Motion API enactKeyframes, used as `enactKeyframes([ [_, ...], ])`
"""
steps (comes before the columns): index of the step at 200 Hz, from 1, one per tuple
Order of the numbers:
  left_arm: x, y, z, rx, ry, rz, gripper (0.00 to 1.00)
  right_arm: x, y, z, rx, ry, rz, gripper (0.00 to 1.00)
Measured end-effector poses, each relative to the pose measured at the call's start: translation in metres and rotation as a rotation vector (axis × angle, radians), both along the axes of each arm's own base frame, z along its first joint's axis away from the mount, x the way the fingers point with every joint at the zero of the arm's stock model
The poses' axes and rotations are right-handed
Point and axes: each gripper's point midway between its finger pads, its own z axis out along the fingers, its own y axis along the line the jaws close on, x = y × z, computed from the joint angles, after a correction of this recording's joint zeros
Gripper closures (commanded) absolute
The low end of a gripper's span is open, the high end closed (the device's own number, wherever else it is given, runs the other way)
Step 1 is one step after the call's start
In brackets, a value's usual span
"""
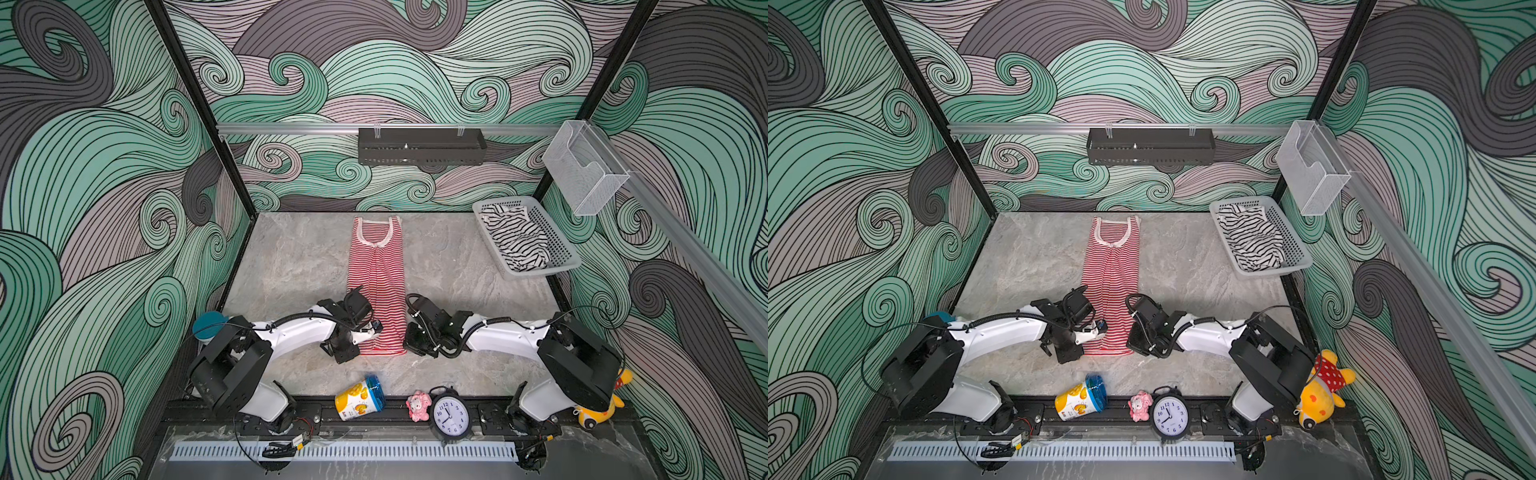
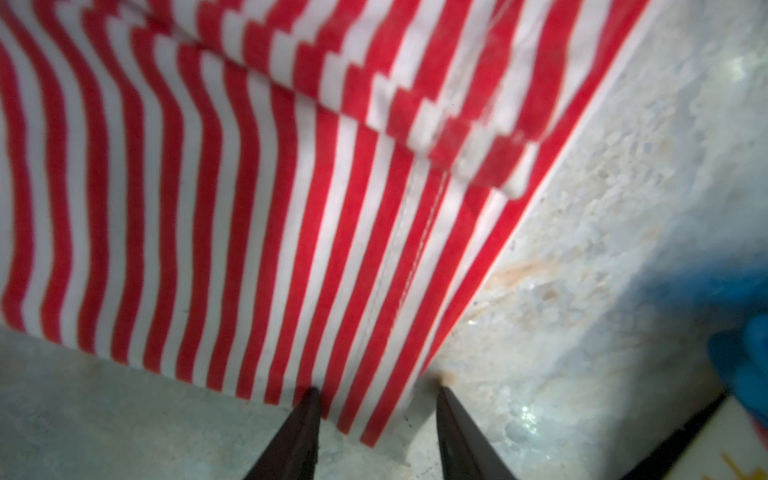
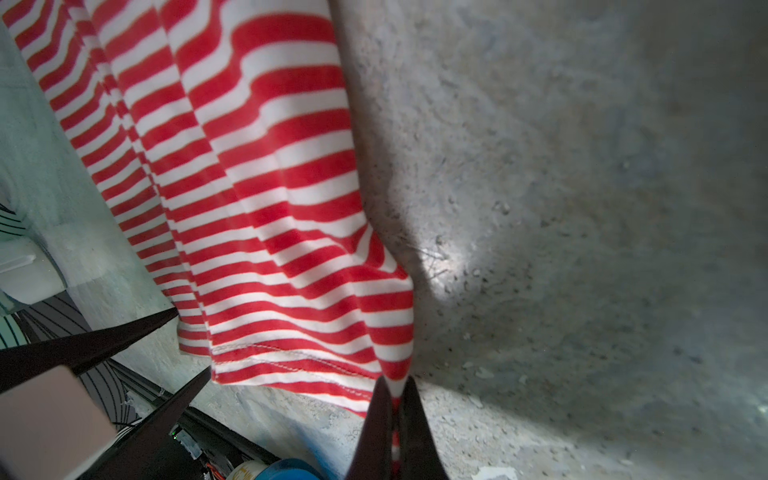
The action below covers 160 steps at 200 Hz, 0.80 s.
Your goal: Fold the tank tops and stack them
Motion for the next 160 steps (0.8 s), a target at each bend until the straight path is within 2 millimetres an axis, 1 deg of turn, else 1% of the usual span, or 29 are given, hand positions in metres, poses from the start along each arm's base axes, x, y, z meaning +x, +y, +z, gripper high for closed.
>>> enactKeyframes([
  [20, 0.002, -0.001, -0.001, 0.012, -0.004, -0.009, 0.56, 0.001, 0.001, 0.002, 0.003, 0.003, 0.0, 1.0],
  [37, 0.003, -0.001, -0.001, 0.031, -0.004, -0.017, 0.62, 0.002, 0.0, 0.003, 0.004, 0.003, -0.002, 1.0],
  [76, 0.01, 0.001, -0.001, 0.067, -0.028, -0.038, 0.86, 0.006, -0.003, 0.005, 0.008, 0.002, -0.011, 1.0],
  [87, 0.011, 0.001, -0.001, 0.068, -0.033, -0.041, 0.92, 0.008, -0.004, 0.007, 0.011, -0.002, -0.012, 1.0],
  [103, 0.012, 0.0, -0.001, 0.067, -0.038, -0.044, 0.97, 0.01, -0.006, 0.008, 0.013, -0.007, -0.014, 1.0],
  [120, 0.011, 0.0, 0.0, 0.066, -0.036, -0.044, 1.0, 0.011, -0.006, 0.008, 0.014, -0.009, -0.016, 1.0],
  [141, 0.009, -0.002, 0.0, 0.057, -0.024, -0.046, 1.0, 0.012, -0.007, 0.009, 0.015, -0.012, -0.015, 1.0],
  [160, 0.003, -0.005, 0.003, 0.042, 0.011, -0.053, 1.0, 0.012, -0.007, 0.013, 0.021, -0.017, -0.014, 1.0],
])
